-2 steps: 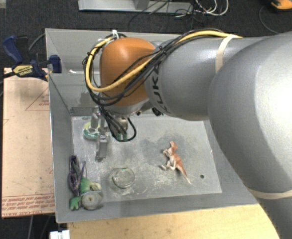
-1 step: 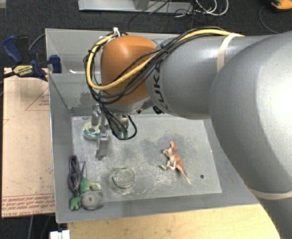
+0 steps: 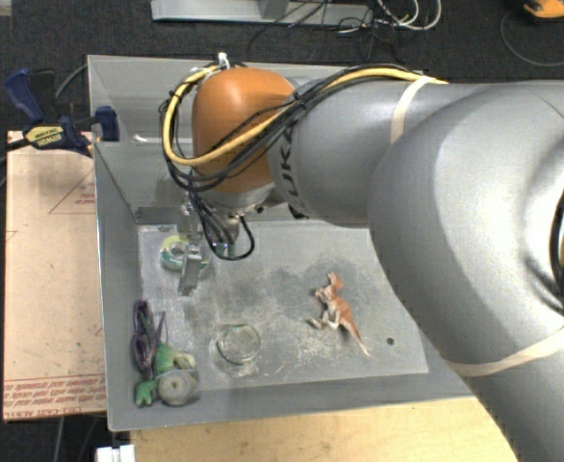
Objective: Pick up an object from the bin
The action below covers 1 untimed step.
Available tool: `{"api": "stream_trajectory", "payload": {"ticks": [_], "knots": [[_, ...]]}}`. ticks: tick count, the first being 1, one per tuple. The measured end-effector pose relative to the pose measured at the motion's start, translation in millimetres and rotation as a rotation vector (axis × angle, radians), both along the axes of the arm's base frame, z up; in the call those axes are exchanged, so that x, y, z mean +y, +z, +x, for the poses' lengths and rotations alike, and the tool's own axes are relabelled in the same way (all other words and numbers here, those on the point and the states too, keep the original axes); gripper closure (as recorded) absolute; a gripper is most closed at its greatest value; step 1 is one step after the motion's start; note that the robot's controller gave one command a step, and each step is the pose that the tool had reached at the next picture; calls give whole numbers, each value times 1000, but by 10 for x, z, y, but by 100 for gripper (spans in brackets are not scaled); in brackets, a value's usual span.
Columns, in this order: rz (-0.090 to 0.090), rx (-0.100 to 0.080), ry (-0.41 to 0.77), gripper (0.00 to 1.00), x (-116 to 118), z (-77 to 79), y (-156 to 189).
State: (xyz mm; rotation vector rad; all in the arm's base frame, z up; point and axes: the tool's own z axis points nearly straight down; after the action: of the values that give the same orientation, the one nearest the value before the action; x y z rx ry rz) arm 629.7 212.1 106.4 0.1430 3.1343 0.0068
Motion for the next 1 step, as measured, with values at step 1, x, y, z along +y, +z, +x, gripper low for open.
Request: {"api": "stream_trajectory", "payload": {"ticks": [1], "knots": [[-4, 10, -26, 0, -175, -39, -77]]}}
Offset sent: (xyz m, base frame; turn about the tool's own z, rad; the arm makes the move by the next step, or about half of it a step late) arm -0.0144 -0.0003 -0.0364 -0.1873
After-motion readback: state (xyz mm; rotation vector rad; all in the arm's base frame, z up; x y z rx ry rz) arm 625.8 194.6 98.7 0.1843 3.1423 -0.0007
